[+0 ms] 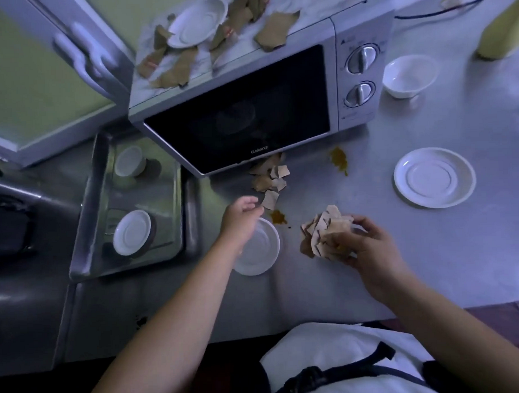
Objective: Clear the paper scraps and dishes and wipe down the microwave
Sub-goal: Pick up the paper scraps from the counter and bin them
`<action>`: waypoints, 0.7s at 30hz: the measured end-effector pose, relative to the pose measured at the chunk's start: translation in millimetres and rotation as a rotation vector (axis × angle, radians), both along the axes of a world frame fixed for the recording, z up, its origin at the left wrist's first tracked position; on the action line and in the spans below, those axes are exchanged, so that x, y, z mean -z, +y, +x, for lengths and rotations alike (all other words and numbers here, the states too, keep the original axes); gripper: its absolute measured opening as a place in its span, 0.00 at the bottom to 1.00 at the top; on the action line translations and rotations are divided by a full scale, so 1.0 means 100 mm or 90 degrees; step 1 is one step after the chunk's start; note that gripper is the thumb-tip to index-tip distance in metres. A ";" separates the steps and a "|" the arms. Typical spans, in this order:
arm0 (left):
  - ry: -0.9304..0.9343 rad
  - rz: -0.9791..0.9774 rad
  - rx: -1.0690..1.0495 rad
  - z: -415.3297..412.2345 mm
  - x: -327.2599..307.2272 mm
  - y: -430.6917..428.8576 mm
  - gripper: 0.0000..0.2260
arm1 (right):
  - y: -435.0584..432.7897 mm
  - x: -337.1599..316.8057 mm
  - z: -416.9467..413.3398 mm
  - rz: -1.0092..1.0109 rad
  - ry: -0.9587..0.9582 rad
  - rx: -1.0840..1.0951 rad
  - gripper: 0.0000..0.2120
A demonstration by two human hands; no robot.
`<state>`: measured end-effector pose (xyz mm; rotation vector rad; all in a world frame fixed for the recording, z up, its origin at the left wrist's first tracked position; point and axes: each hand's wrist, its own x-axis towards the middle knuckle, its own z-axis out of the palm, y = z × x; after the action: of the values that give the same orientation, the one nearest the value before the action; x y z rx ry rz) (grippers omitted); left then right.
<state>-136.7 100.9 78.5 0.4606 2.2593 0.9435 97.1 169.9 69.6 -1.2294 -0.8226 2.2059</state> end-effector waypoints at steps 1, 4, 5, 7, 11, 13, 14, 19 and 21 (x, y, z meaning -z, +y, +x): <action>0.049 -0.046 0.040 -0.09 0.06 0.10 0.15 | 0.01 0.02 0.04 -0.004 -0.003 0.016 0.16; 0.230 -0.155 0.222 -0.28 0.23 0.39 0.24 | -0.01 0.06 0.17 -0.012 -0.015 0.056 0.15; 0.264 -0.175 0.275 -0.31 0.28 0.49 0.26 | -0.02 0.09 0.21 -0.014 -0.022 0.067 0.15; 0.272 -0.208 0.334 -0.36 0.36 0.66 0.28 | -0.04 0.14 0.28 -0.021 -0.034 0.085 0.15; 0.335 -0.261 0.391 -0.44 0.50 0.96 0.25 | -0.07 0.19 0.42 -0.026 -0.064 0.133 0.15; 0.345 -0.297 0.390 -0.48 0.54 1.04 0.29 | -0.07 0.21 0.49 -0.020 -0.072 0.151 0.13; 0.345 -0.319 0.399 -0.51 0.57 1.06 0.33 | -0.06 0.21 0.51 -0.019 -0.076 0.162 0.13; 0.337 -0.361 0.462 -0.63 0.64 1.05 0.36 | -0.05 0.24 0.58 -0.021 -0.091 0.189 0.13; 0.379 -0.349 0.480 -0.65 0.64 1.00 0.32 | -0.05 0.25 0.57 -0.031 -0.094 0.195 0.12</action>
<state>-201.7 201.1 14.8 1.3261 2.3785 -0.2293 154.0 165.0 44.4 -1.4502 -0.5921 1.9173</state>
